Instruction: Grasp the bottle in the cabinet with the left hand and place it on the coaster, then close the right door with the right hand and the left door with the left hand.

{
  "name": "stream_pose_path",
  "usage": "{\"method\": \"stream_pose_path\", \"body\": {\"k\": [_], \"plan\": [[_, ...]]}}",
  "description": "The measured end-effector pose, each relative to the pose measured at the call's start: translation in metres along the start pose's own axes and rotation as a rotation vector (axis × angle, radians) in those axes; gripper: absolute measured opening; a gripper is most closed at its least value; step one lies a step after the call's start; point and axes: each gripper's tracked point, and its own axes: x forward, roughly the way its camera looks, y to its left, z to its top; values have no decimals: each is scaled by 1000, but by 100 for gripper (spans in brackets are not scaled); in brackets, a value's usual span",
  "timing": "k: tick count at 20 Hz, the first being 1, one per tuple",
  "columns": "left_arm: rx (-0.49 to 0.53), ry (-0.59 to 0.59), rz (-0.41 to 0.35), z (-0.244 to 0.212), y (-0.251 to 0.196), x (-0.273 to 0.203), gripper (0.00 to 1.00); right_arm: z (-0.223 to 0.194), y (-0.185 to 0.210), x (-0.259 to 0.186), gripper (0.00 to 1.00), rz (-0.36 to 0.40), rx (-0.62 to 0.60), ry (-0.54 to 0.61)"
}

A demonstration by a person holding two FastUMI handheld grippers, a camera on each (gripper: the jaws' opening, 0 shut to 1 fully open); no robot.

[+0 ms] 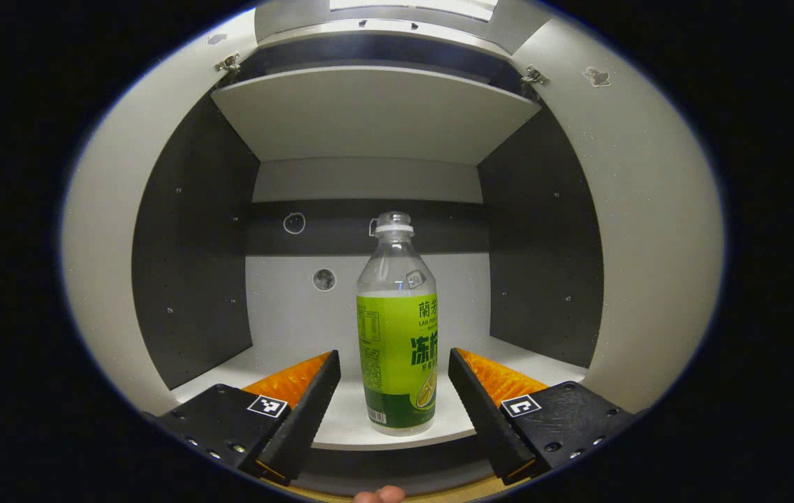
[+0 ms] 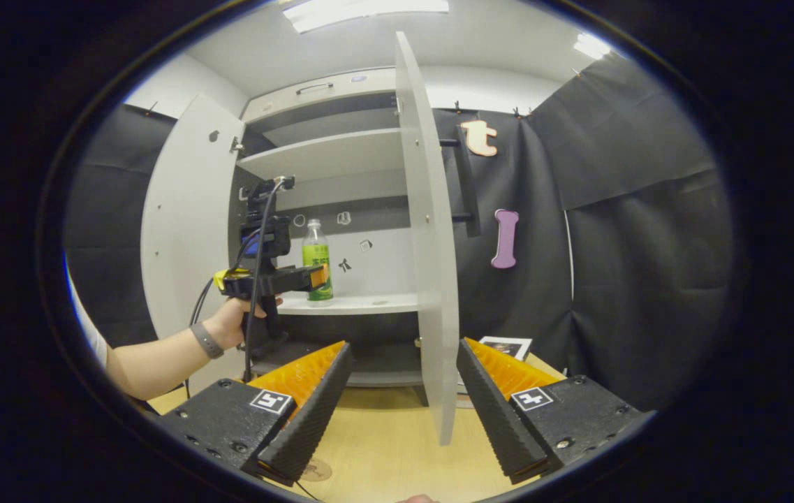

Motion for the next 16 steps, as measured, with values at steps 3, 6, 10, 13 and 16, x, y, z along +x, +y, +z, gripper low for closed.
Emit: {"method": "stream_pose_path", "body": {"k": [3, 6, 10, 13, 16], "plan": [[-11, -3, 8, 3, 3, 23, 95, 0, -9, 3, 99, -22, 8, 9], [-9, -7, 25, 10, 6, 36, 95, -1, -15, 3, 99, -37, 14, 14], [-46, 8, 12, 11, 3, 30, 74, 1, -20, 3, 99, -43, 10, 3], [-56, -17, 4, 22, 3, 14, 72, 1, -18, 2, 99, -29, 13, 4], [-52, -34, -24, 32, 1, -14, 72, 5, -11, -2, 99, -4, 9, -8]]}}
